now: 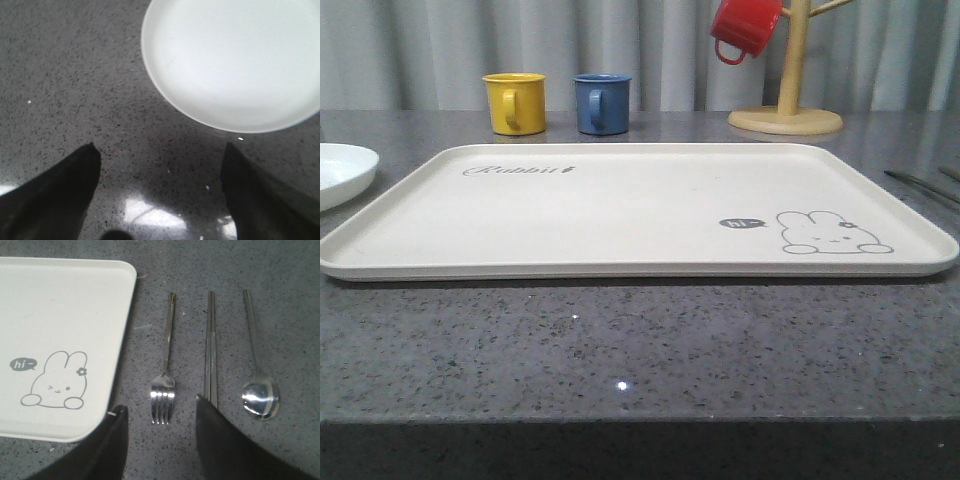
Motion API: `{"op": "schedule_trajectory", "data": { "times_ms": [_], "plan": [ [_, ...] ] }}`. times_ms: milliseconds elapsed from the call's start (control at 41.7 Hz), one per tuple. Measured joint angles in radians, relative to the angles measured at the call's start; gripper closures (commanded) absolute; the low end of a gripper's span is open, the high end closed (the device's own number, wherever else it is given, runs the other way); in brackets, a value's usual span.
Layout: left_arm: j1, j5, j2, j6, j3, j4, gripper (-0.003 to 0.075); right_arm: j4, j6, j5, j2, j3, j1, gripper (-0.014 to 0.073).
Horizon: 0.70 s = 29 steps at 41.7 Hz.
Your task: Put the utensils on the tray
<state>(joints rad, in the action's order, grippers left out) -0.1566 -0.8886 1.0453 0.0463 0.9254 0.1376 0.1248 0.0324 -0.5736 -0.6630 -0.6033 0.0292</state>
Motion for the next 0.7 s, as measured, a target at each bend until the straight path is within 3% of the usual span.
{"op": "schedule_trajectory", "data": {
  "times_ms": [192,360,695],
  "plan": [
    [-0.195,0.051,0.158,0.203,0.035,-0.293,0.0216,0.000,0.000,0.000,-0.002,0.000,0.000,0.0239],
    [-0.271,0.098,0.290,0.376,0.061,-0.530,0.0222,-0.002,0.000,0.000,-0.002,0.000,0.000,0.0239],
    [-0.271,0.161,0.487,0.418,0.153,-0.605,0.0227,-0.002,0.000,0.000,-0.002,0.000,0.000,0.0239]
  ]
}}
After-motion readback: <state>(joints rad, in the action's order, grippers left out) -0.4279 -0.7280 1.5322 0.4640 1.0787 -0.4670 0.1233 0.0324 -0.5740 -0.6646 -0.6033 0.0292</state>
